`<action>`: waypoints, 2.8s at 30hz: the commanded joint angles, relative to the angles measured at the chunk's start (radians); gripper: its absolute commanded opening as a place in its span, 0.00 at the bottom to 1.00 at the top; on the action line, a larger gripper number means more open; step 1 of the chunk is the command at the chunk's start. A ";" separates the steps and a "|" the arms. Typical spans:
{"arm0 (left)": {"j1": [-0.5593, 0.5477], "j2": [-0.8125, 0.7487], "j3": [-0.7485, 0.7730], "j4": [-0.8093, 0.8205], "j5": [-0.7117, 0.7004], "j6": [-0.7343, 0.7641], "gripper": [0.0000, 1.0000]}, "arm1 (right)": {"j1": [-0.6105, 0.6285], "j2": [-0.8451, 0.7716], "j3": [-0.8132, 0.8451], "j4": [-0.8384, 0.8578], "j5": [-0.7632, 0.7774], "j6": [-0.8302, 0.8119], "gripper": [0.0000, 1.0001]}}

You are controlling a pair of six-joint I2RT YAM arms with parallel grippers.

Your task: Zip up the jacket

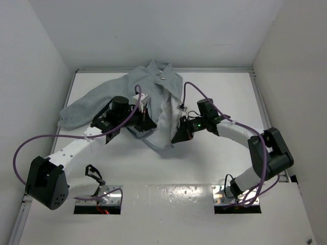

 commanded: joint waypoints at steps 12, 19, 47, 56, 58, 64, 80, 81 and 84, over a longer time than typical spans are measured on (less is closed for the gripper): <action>-0.016 -0.011 0.011 0.127 0.175 -0.052 0.00 | 0.082 -0.053 0.053 0.160 -0.057 -0.030 0.00; -0.048 -0.011 0.011 0.116 0.175 -0.024 0.00 | 0.082 -0.042 0.050 0.307 -0.063 0.074 0.00; -0.066 -0.021 0.029 0.066 0.221 0.201 0.00 | 0.048 0.001 0.056 0.456 -0.079 0.232 0.00; -0.066 -0.052 0.018 -0.035 0.221 0.312 0.00 | 0.028 0.000 0.051 0.473 -0.071 0.247 0.00; -0.066 -0.064 0.008 -0.035 0.221 0.322 0.00 | 0.022 0.001 0.050 0.478 -0.069 0.247 0.00; -0.066 -0.074 -0.001 -0.092 0.239 0.376 0.00 | 0.010 0.004 0.051 0.498 -0.059 0.264 0.00; -0.045 0.058 0.032 0.007 0.403 0.333 0.10 | 0.028 -0.013 0.030 0.568 -0.072 0.315 0.00; -0.045 0.070 0.032 0.007 0.432 0.324 0.17 | 0.028 -0.014 0.031 0.568 -0.072 0.312 0.00; -0.016 0.090 0.032 0.007 0.497 0.297 0.23 | 0.027 -0.017 0.027 0.573 -0.072 0.313 0.00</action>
